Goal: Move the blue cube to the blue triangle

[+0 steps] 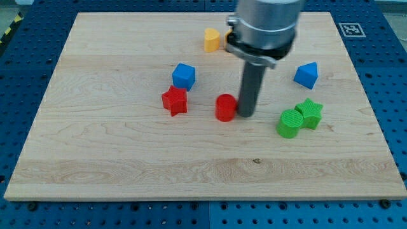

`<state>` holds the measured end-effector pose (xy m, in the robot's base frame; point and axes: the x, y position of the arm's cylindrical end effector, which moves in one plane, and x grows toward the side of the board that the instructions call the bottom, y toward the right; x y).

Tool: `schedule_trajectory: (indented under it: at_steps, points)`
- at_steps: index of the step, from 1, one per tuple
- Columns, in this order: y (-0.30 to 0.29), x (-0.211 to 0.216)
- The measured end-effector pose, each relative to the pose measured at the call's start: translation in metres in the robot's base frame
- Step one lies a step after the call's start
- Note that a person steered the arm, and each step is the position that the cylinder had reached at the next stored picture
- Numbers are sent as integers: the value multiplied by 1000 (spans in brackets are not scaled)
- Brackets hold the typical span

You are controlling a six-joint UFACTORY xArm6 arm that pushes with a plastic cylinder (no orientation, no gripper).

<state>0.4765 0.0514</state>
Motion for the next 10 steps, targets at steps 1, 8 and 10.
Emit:
schedule_trajectory:
  at_steps: [1, 8, 10]
  points:
    - [-46, -7]
    - [-103, -46]
    - [-116, -90]
